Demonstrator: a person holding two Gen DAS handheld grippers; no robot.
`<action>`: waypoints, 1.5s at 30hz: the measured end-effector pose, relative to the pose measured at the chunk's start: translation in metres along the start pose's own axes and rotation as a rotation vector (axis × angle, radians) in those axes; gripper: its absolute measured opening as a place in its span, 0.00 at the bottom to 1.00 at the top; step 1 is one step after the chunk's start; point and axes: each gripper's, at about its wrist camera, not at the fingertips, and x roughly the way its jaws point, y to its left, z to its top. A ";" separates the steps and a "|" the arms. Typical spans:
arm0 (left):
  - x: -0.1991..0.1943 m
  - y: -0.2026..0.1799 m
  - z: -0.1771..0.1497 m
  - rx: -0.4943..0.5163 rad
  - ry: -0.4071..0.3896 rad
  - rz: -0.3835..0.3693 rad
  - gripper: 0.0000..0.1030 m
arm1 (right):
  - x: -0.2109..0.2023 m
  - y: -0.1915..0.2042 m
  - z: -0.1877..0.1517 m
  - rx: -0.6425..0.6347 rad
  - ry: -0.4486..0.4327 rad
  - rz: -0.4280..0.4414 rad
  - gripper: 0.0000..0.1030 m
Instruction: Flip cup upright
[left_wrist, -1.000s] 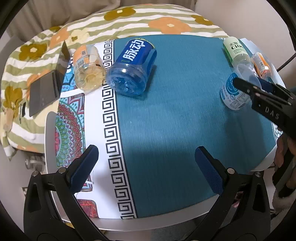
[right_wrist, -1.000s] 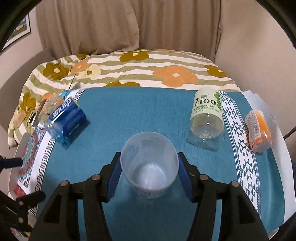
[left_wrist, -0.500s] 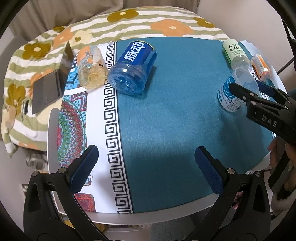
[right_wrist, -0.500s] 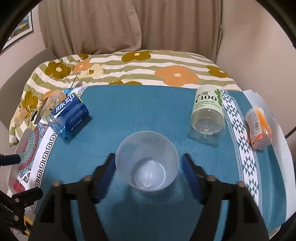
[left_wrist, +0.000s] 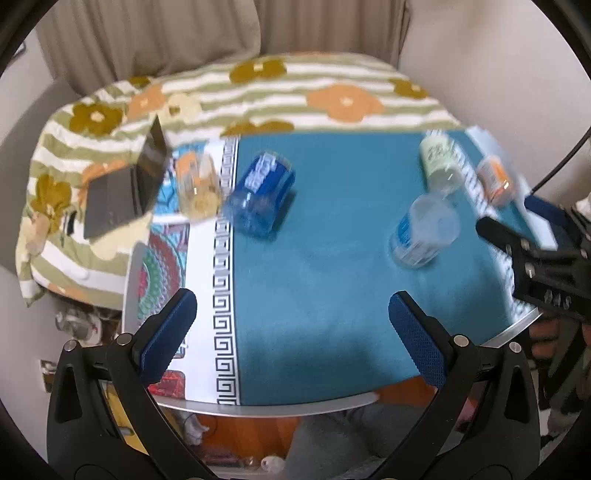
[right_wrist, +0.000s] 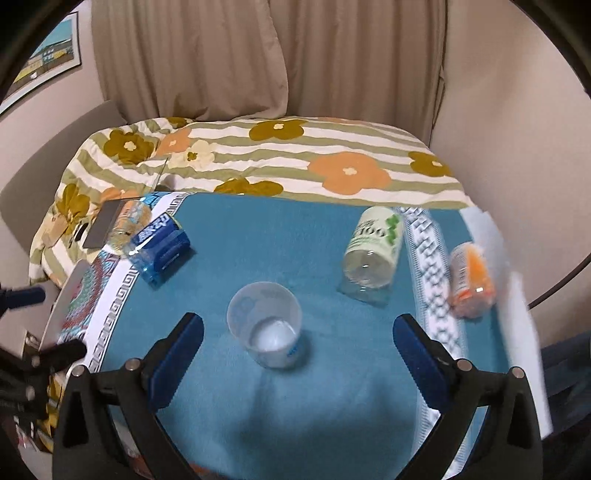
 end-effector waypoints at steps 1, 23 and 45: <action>-0.009 -0.004 0.003 -0.003 -0.019 0.002 1.00 | -0.009 -0.002 0.000 -0.001 0.000 0.000 0.99; -0.103 -0.049 -0.002 -0.059 -0.266 0.062 1.00 | -0.118 -0.060 -0.006 0.085 -0.059 -0.092 0.99; -0.107 -0.054 0.001 -0.049 -0.283 0.064 1.00 | -0.121 -0.063 -0.005 0.095 -0.076 -0.097 0.99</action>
